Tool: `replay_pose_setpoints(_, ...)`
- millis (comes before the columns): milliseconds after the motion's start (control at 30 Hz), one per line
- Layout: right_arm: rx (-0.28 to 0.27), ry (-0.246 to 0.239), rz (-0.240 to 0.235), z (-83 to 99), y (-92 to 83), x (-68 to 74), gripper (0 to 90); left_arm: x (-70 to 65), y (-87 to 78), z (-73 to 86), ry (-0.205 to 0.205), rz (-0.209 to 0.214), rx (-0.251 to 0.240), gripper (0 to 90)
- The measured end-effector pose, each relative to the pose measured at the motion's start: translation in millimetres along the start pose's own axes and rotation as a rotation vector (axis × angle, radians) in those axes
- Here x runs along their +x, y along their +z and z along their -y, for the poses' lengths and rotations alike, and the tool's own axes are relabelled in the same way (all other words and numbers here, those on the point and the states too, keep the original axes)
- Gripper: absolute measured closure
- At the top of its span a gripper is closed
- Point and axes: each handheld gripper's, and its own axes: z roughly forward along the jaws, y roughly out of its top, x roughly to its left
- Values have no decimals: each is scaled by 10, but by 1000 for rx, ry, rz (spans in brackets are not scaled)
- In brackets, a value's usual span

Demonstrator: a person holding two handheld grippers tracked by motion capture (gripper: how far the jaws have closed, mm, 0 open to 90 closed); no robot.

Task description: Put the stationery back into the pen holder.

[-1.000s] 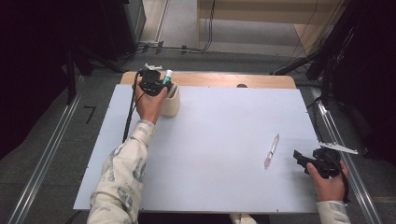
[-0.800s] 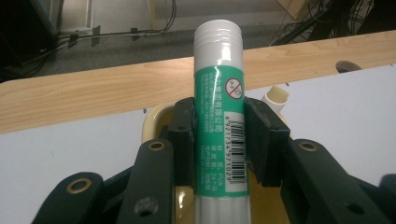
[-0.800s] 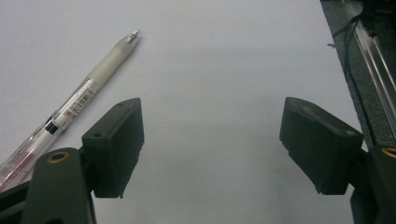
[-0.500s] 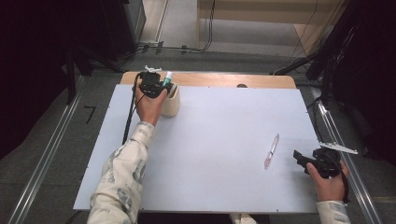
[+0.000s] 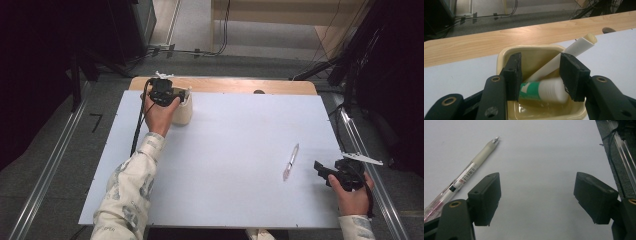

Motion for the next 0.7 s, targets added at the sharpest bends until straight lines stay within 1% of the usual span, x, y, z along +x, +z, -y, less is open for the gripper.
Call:
replay_pose_setpoints(67, 1, 0, 1, 0, 0, 0, 205, -9, -18, 6, 3, 2, 7, 507)
replay_pose_setpoints(133, 1, 0, 0, 0, 0, 1, 205, -20, -44, 15, 11, -15, 6, 489)
replay_pose_setpoints(200, 0, -1, 0, 0, -1, 4, 205, -25, -78, 23, 8, -6, 3, 489)
replay_pose_setpoints(233, -1, -2, 0, -1, -2, 5, 205, -28, -96, 27, 14, -14, 2, 488)
replay_pose_setpoints(300, -1, -2, 1, 0, -2, 8, 205, -36, -131, 34, 17, -6, -1, 472)
replay_pose_setpoints(367, -1, -1, 1, 0, -3, 12, 205, -45, -165, 44, 16, -9, -5, 451)
replay_pose_setpoints(467, 0, -3, 4, 0, -5, 16, 205, -56, -210, 64, 12, -12, -9, 447)
replay_pose_setpoints(567, -2, -3, 2, 0, -5, 22, 205, -60, -263, 91, -1, -29, -6, 407)
replay_pose_setpoints(633, -1, -5, 2, 0, -4, 26, 205, -62, -297, 115, -7, -29, -6, 407)
replay_pose_setpoints(700, 1, -5, 2, 1, -4, 32, 205, -67, -328, 143, -7, -20, -8, 406)
